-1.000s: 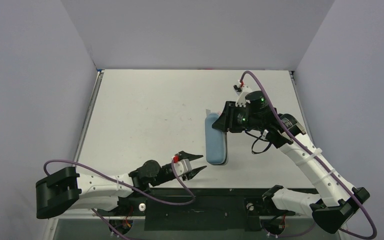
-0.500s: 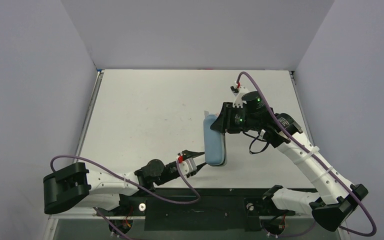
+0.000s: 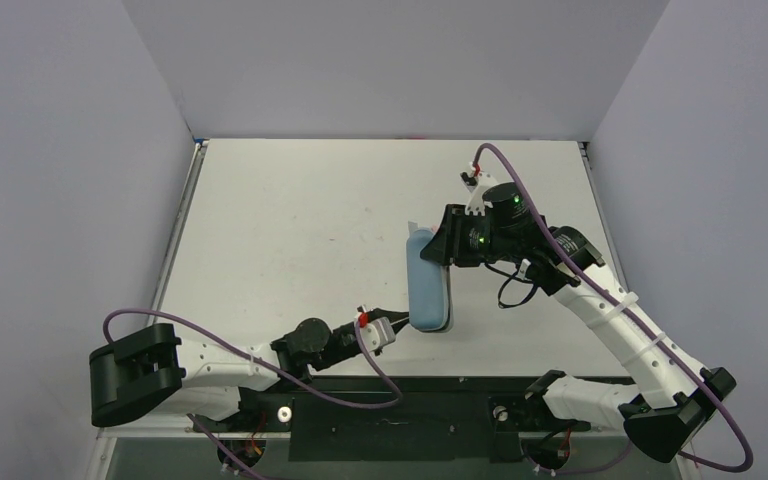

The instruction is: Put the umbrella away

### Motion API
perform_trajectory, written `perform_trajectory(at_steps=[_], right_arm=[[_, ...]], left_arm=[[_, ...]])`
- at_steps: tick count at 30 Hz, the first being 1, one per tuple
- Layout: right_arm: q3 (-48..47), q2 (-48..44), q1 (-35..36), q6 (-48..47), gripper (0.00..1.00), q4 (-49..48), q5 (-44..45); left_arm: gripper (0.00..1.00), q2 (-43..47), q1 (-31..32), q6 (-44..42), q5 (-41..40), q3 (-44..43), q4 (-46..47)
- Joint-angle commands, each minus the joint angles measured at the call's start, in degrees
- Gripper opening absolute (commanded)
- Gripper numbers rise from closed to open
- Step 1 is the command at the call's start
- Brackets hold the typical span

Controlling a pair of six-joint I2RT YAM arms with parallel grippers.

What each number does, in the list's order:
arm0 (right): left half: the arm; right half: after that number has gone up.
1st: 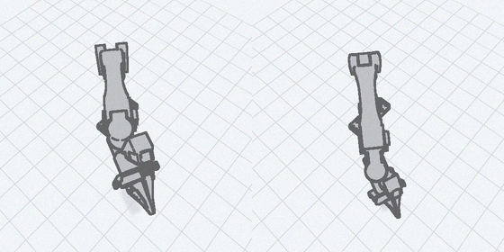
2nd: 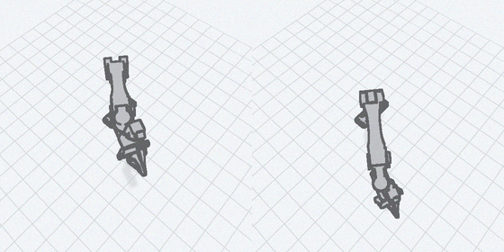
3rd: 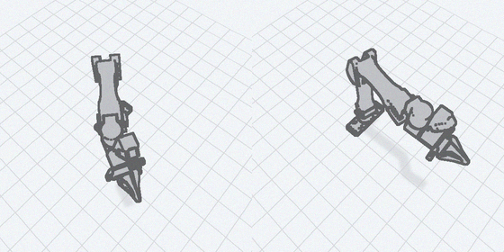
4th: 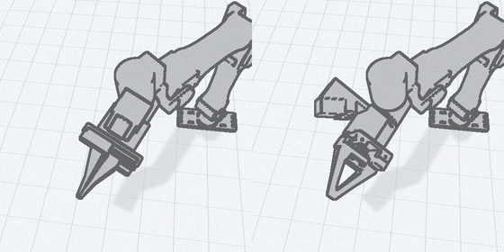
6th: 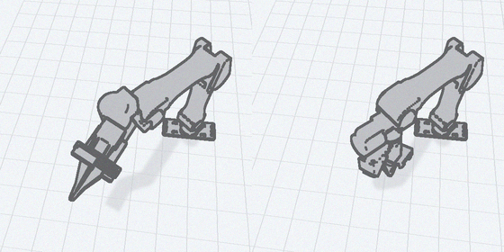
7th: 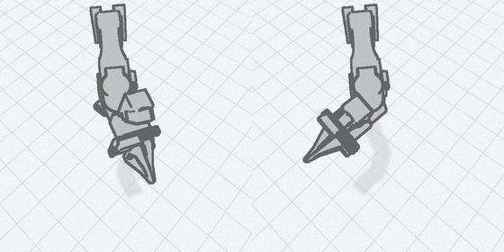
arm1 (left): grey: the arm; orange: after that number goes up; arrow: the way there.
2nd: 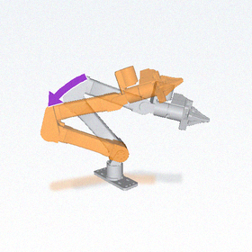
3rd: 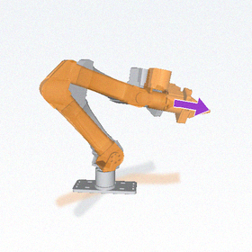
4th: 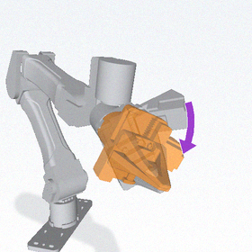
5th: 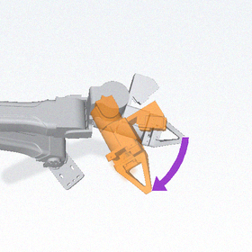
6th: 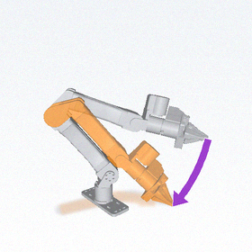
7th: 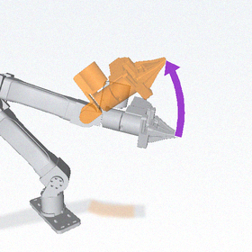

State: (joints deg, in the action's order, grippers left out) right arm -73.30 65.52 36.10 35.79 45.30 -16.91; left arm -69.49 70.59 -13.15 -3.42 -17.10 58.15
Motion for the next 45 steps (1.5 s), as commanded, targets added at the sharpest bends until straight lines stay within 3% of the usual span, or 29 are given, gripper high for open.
perform_trajectory(at_steps=[1,14,27,36,45], right_arm=[[-2.0,-0.3,0.4,1.6,0.00,-3.8,0.3],[-2.0,-0.2,0.0,4.9,0.00,-6.2,11.6],[-1.8,0.5,-1.0,6.5,0.00,-6.6,16.4],[5.0,-5.0,-0.3,11.3,0.00,-11.7,24.6],[10.4,-8.2,1.7,15.4,0.00,-15.6,31.9]], left_arm=[[0.00,1.4,0.4,-0.4,1.6,-1.9,3.1],[0.00,6.2,4.6,2.3,-0.9,0.2,-0.4],[0.00,9.6,9.1,4.1,-5.7,-0.3,-5.5],[0.00,8.4,10.2,16.6,-6.2,-3.6,-3.6],[0.00,3.4,12.2,23.4,-7.2,-8.4,0.9]])
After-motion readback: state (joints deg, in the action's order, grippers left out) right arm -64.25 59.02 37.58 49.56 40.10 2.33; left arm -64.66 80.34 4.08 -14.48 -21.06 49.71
